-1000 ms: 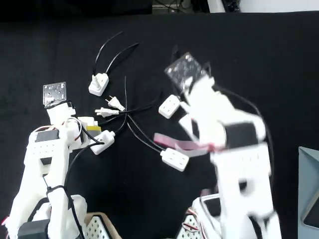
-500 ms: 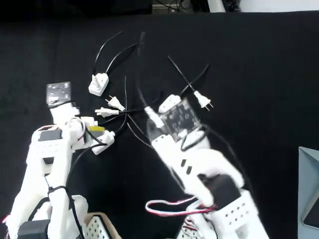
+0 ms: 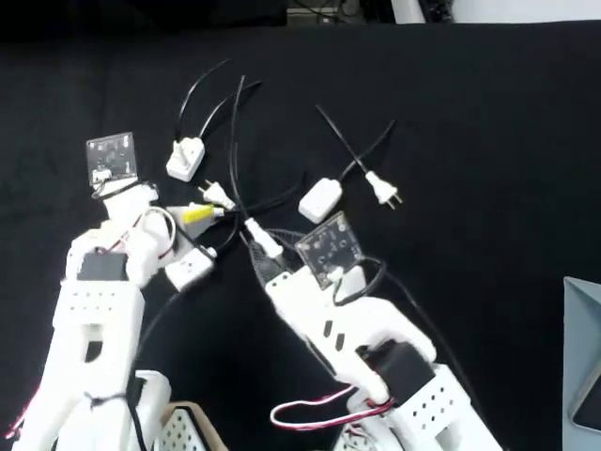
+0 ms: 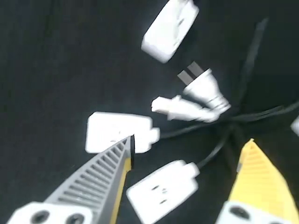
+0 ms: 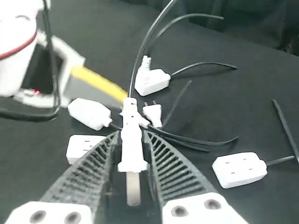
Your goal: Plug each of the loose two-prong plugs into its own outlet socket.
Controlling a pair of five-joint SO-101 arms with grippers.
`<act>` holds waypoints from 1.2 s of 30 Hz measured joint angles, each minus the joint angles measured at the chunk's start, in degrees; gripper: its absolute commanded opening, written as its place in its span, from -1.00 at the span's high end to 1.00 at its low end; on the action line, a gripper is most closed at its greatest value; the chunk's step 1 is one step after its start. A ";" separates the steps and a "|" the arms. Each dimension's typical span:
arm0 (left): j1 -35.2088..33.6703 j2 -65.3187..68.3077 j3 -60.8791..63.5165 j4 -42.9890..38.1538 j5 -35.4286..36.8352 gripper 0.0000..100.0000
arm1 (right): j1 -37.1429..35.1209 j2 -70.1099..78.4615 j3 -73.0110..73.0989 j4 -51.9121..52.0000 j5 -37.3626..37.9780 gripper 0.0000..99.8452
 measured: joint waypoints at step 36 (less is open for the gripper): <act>21.80 -46.77 12.92 15.21 -8.79 0.41 | -2.46 -0.35 1.49 6.51 -0.26 0.98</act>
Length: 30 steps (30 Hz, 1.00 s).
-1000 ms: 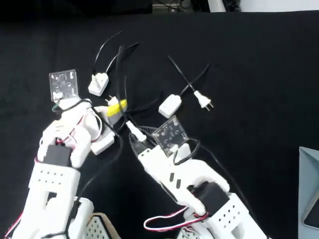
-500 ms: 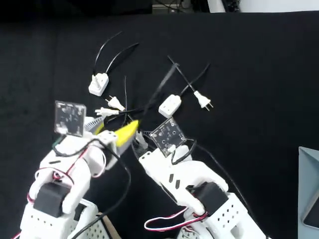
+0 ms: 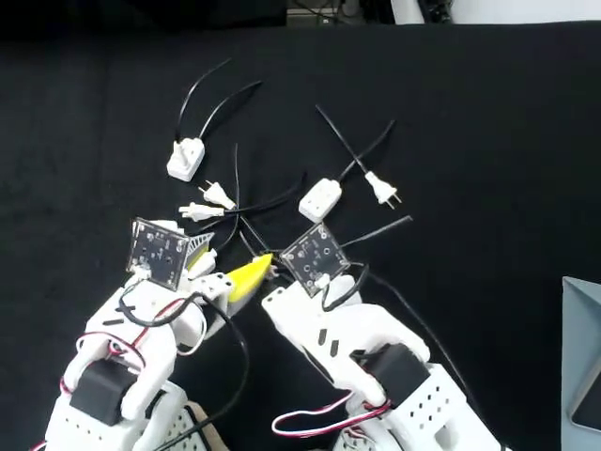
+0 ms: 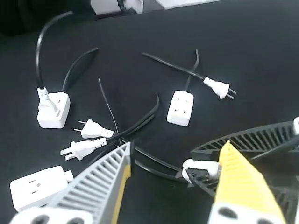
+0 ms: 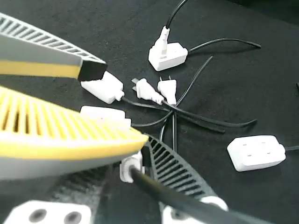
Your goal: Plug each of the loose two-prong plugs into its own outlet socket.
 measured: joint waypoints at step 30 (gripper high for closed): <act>-22.51 62.51 -22.33 6.07 -25.05 0.30 | 8.00 10.73 0.00 0.26 0.00 0.97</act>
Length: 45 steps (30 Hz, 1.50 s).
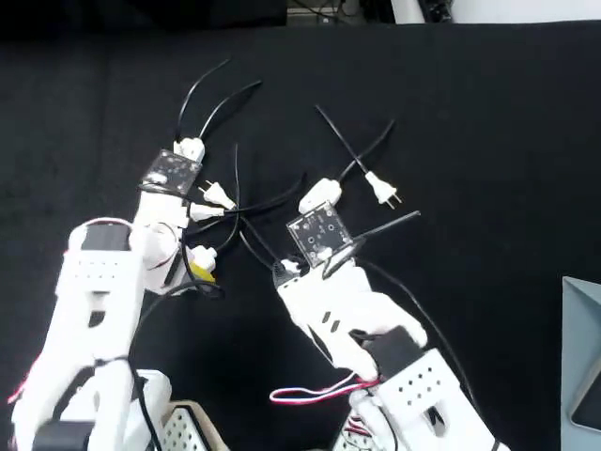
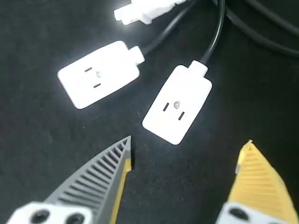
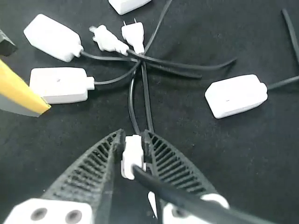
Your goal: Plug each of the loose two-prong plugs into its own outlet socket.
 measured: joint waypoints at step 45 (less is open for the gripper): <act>-4.57 11.69 -1.41 -15.47 0.97 0.32 | 0.00 0.44 0.00 0.00 0.00 0.97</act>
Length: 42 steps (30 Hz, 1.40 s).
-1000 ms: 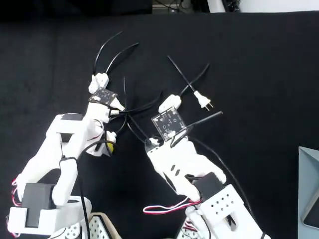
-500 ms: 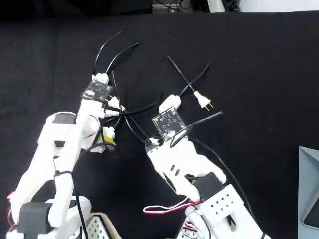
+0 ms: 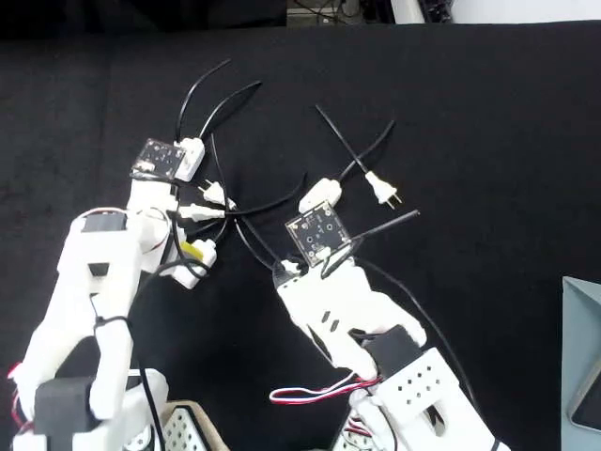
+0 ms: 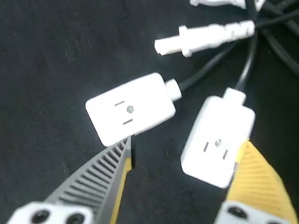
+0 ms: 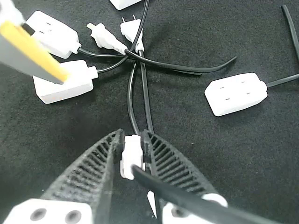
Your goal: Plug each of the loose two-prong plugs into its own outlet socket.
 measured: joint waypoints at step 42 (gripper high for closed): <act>12.84 -17.41 0.53 16.53 0.18 0.95 | 0.00 0.00 0.00 0.00 0.00 0.97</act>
